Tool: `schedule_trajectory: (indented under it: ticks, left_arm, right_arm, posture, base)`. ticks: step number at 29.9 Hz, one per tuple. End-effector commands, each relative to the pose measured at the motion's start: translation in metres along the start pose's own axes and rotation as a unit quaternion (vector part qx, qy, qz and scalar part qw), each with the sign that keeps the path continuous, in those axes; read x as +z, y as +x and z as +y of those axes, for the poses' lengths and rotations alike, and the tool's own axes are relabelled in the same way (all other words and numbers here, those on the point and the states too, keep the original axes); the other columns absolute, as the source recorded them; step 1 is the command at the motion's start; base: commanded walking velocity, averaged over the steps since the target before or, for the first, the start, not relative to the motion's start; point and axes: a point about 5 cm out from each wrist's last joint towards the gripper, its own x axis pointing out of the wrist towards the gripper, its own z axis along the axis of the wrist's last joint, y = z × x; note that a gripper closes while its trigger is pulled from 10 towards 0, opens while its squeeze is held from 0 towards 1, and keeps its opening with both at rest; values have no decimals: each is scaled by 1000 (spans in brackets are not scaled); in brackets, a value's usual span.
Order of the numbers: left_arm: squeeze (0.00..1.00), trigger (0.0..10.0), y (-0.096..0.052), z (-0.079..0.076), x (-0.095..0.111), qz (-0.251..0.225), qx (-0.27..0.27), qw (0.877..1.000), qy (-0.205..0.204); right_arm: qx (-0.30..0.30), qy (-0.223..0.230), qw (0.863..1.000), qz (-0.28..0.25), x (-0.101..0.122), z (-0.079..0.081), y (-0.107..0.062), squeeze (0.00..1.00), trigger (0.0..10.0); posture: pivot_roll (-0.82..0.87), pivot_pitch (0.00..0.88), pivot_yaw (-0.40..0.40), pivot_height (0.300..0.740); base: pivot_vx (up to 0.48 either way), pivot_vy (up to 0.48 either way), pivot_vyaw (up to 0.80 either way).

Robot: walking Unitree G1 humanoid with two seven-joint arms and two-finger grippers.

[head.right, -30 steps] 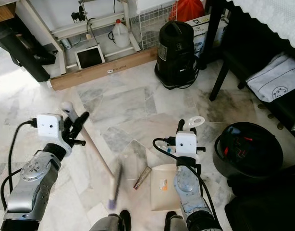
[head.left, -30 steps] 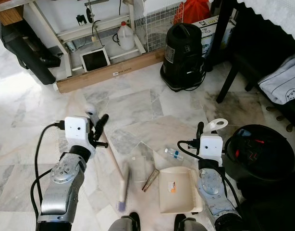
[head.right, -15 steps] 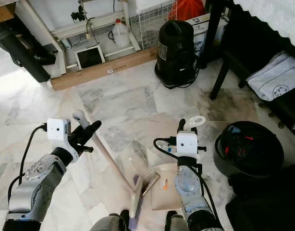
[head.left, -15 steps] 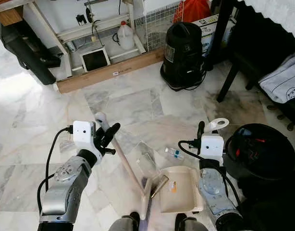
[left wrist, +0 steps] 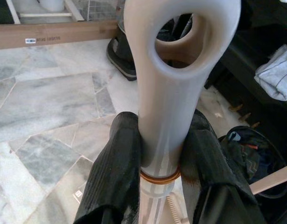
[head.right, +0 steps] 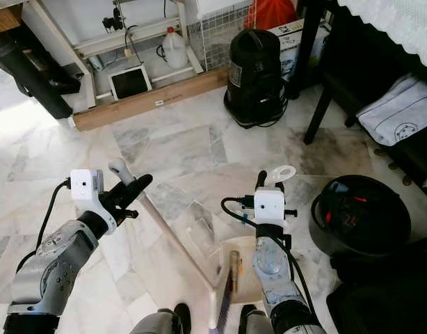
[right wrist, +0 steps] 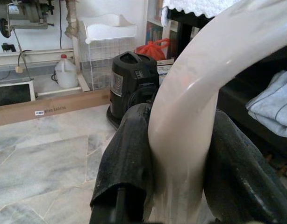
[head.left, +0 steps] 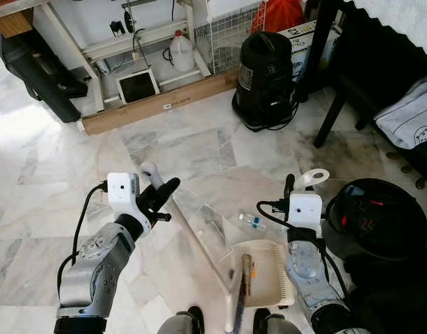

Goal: Sweep floor

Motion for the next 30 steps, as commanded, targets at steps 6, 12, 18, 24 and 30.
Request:
schedule_trajectory:
  ticks: [6,12,18,24,30]
  left_arm:
    - [0,10000,-2,-2,5,-15,-1,1000,-17]
    - [0,10000,4,1,13,-33,3,999,-14]
    - [0,10000,8,3,22,-62,18,998,-17]
    - [0,10000,9,3,22,-65,18,998,-18]
    - [0,10000,11,2,24,-71,17,997,-17]
  right_arm:
    - [0,45,998,36,-7,5,-6,0,10000]
    - [-6,78,997,21,3,2,4,0,10000]
    - [-5,85,996,16,6,1,9,0,10000]
    - [-8,94,995,19,6,-1,10,0,10000]
    - [-12,96,995,11,10,-6,15,0,10000]
  posture:
    - [205,244,127,740]
    - [199,220,125,740]
    - [194,196,119,740]
    - [193,183,115,740]
    - [189,161,108,740]
  base:
    - [0,0,0]
    - [0,0,0]
    - [0,0,0]
    - [0,0,0]
    - [0,0,0]
